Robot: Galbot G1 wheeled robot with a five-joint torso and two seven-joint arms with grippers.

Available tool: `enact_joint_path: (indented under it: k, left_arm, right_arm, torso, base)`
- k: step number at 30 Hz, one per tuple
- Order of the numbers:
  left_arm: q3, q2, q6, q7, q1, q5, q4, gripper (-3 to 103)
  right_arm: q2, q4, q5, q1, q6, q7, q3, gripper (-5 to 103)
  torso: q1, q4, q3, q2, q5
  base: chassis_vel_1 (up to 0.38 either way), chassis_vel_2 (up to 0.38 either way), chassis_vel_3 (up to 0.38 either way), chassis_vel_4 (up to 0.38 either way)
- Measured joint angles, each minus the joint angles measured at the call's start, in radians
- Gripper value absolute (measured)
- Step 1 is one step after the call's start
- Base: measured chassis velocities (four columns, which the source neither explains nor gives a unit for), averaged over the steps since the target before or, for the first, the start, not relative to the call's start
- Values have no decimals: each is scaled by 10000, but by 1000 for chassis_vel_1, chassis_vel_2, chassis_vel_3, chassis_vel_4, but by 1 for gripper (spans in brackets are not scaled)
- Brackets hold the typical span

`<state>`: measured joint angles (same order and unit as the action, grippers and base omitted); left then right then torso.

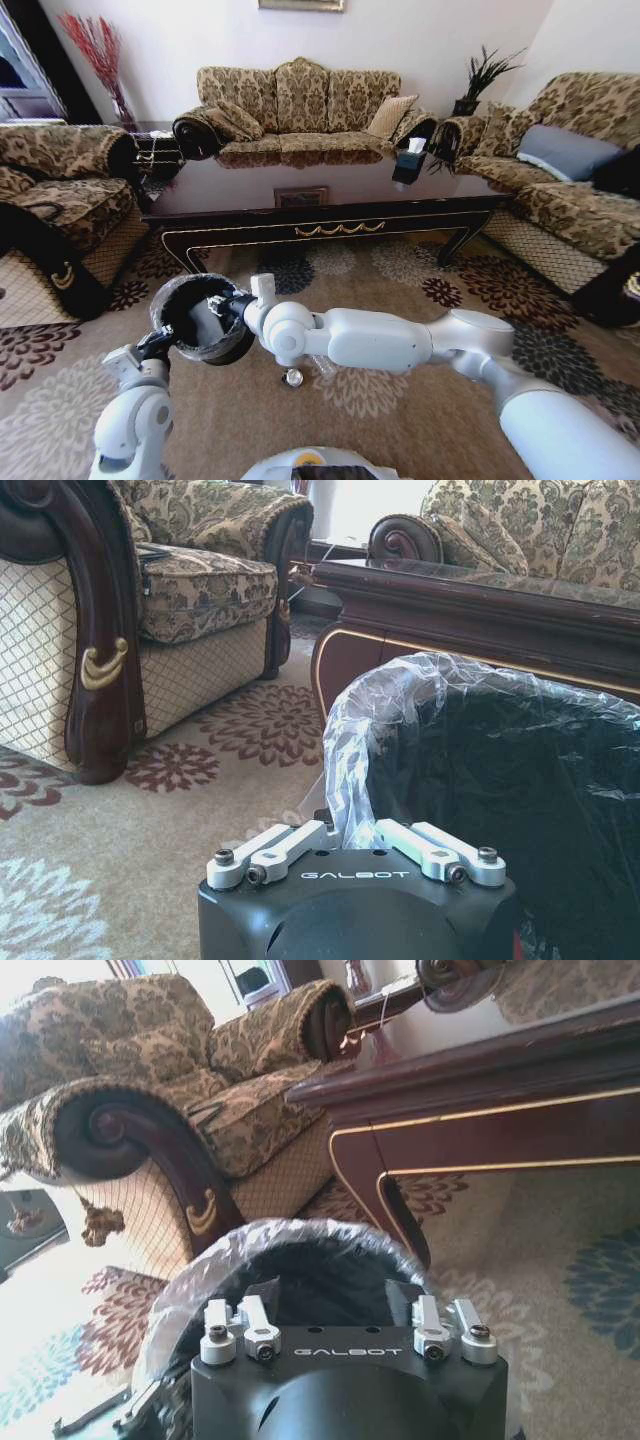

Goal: Move to the front of the table and pick up the trash from the floor, then place it into the trash bin.

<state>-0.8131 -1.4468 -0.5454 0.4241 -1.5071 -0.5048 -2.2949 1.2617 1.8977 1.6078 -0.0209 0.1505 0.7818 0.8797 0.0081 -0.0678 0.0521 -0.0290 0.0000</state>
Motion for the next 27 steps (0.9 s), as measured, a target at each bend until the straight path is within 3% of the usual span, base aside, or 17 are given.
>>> enact_joint_path:
  k: [3,6,12,14,18,27]
  left_arm:
    - [-25,37,0,-2,4,-13,0,3]
    - [-75,84,0,-3,-18,-58,0,3]
    - [-245,208,-1,-5,-113,-203,-52,3]
    - [-344,307,-1,-2,-127,-282,-79,3]
    - [-373,362,-1,10,-152,-346,-158,3]
    - [-338,360,-3,18,-161,-320,-167,3]
  right_arm:
    - [-156,70,83,-12,60,167,-236,69]
    - [-648,99,150,-156,178,386,-710,85]
    - [-1446,-129,146,-661,437,1107,-1564,99]
    - [-1771,-348,240,-1021,735,1671,-1831,100]
    - [-2176,-706,294,-1683,1242,1971,-1969,100]
    - [-2491,-1485,-400,-3117,1862,1466,-1638,100]
  torso:
    - [0,0,0,0,0]
    - [0,0,0,0,0]
    - [0,-4,0,0,2]
    - [0,-1,0,0,3]
    - [0,-1,0,0,3]
    - [0,0,0,0,1]
  base:
    - [0,0,0,0]
    - [0,0,0,0]
    - [0,0,0,0]
    - [0,0,0,0]
    - [0,0,0,0]
    - [0,0,0,0]
